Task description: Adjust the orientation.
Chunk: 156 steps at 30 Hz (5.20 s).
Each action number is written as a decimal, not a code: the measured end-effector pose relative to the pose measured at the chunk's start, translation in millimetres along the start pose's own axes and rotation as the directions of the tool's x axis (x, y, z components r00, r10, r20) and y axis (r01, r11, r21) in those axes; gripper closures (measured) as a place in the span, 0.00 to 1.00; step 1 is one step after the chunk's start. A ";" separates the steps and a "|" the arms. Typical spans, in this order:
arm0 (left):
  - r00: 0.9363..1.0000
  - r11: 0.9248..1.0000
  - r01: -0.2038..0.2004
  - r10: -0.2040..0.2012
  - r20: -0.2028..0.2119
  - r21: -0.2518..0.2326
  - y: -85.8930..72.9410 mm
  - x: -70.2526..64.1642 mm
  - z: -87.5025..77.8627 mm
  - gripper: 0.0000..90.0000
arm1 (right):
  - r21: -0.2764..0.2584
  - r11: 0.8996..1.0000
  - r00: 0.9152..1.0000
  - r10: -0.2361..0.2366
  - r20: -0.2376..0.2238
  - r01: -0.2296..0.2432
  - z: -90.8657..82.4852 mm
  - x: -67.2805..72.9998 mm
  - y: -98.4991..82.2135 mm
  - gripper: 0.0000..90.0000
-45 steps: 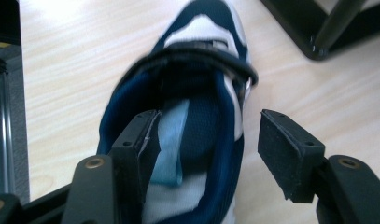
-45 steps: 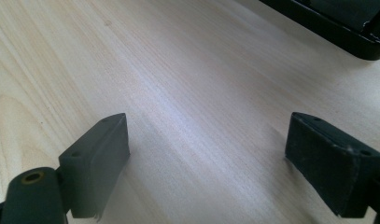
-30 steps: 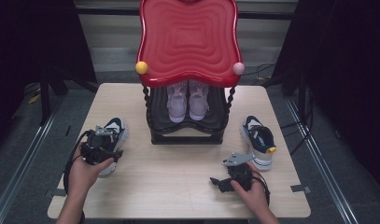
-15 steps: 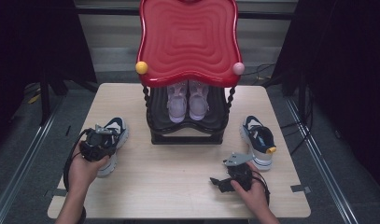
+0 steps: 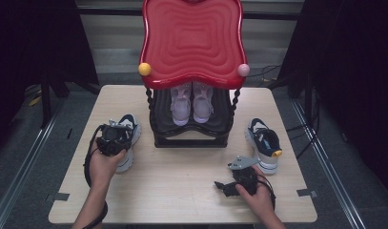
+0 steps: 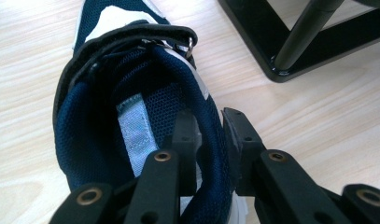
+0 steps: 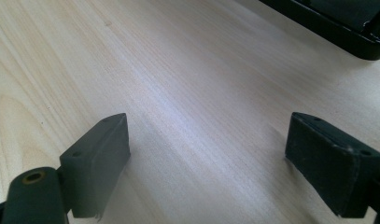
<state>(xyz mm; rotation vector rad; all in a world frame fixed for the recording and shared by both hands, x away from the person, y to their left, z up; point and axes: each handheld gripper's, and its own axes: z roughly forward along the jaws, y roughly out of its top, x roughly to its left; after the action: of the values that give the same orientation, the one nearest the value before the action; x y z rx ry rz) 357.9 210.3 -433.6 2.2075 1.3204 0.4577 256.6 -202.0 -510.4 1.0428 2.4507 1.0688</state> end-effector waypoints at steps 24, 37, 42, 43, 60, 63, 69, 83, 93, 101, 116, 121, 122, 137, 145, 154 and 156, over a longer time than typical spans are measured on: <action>0.991 0.992 -0.123 0.123 0.053 -0.008 -12.6 4.4 -33.3 0.40 | 0.000 1.000 1.000 0.000 0.001 0.000 0.0 0.1 0.0 0.14; 0.978 0.979 -0.198 0.194 0.079 0.047 -7.3 -8.1 -18.3 0.68 | 0.000 1.000 1.000 0.000 0.001 0.000 0.0 0.1 0.0 0.14; 0.977 0.979 -0.193 0.186 0.103 0.060 -6.8 -14.3 -20.0 0.75 | 0.000 1.000 1.000 0.000 0.000 0.000 0.0 0.0 0.0 0.15; 0.974 0.978 -0.202 0.194 0.115 0.056 -7.6 -16.6 -21.0 0.76 | -0.001 1.000 1.000 0.000 -0.001 0.000 0.0 0.0 0.0 0.15; 0.942 0.949 -0.288 0.257 0.215 0.127 3.7 -22.5 -30.2 0.59 | 0.001 1.000 1.000 0.000 0.000 0.000 0.0 0.1 0.0 0.14; 0.932 0.933 -0.320 0.279 0.231 0.166 6.9 -22.5 -29.7 0.58 | 0.001 1.000 1.000 0.000 0.001 0.000 0.0 0.1 0.0 0.14; 0.898 0.876 -0.413 0.345 0.274 0.251 8.0 -28.0 -23.7 0.55 | -0.001 1.000 1.000 0.001 0.000 -0.001 0.1 0.1 0.0 0.14; 0.875 0.818 -0.455 0.339 0.345 0.352 20.7 -40.2 -19.0 0.58 | 0.000 1.000 1.000 0.000 0.000 0.000 0.0 0.1 0.0 0.14; 0.894 0.787 -0.413 0.253 0.370 0.459 27.1 -38.6 2.1 0.64 | 0.001 1.000 1.000 0.000 0.000 0.000 0.0 0.0 0.0 0.14; 0.895 0.784 -0.396 0.213 0.392 0.478 28.5 -35.6 9.0 0.70 | -0.001 1.000 1.000 0.000 -0.001 0.000 0.1 0.0 0.0 0.14; 0.896 0.769 -0.384 0.176 0.407 0.512 29.5 -36.2 11.8 0.77 | 0.001 1.000 1.000 0.000 0.000 0.000 0.0 0.1 0.0 0.14; 0.893 0.762 -0.388 0.171 0.417 0.518 29.8 -37.4 13.4 0.82 | 0.001 1.000 1.000 0.000 0.000 0.000 0.0 0.1 0.0 0.14; 0.894 0.763 -0.386 0.170 0.415 0.519 29.9 -38.2 13.4 0.82 | 0.001 1.000 1.000 0.000 0.001 0.000 0.0 0.1 0.1 0.14; 0.898 0.759 -0.380 0.166 0.408 0.528 33.2 -38.5 5.3 0.86 | 0.000 1.000 1.000 0.000 0.001 0.000 0.0 0.1 0.1 0.14; 0.896 0.745 -0.390 0.173 0.408 0.541 41.6 -36.7 -5.2 0.86 | 0.000 1.000 1.000 0.000 0.001 0.000 0.1 0.1 0.1 0.14; 0.896 0.749 -0.392 0.179 0.407 0.534 55.9 -34.5 -25.0 0.86 | -0.001 1.000 1.000 0.004 0.001 -0.004 0.0 0.3 0.1 0.14; 0.894 0.752 -0.395 0.183 0.408 0.528 60.1 -34.0 -30.6 0.86 | -0.001 1.000 1.000 0.004 0.001 -0.004 0.0 0.3 0.1 0.14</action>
<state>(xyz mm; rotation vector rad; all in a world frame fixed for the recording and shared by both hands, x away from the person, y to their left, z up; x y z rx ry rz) 368.3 164.9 -374.2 2.8772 1.0138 -0.2884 256.5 -201.7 -510.3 1.0476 2.4486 1.0702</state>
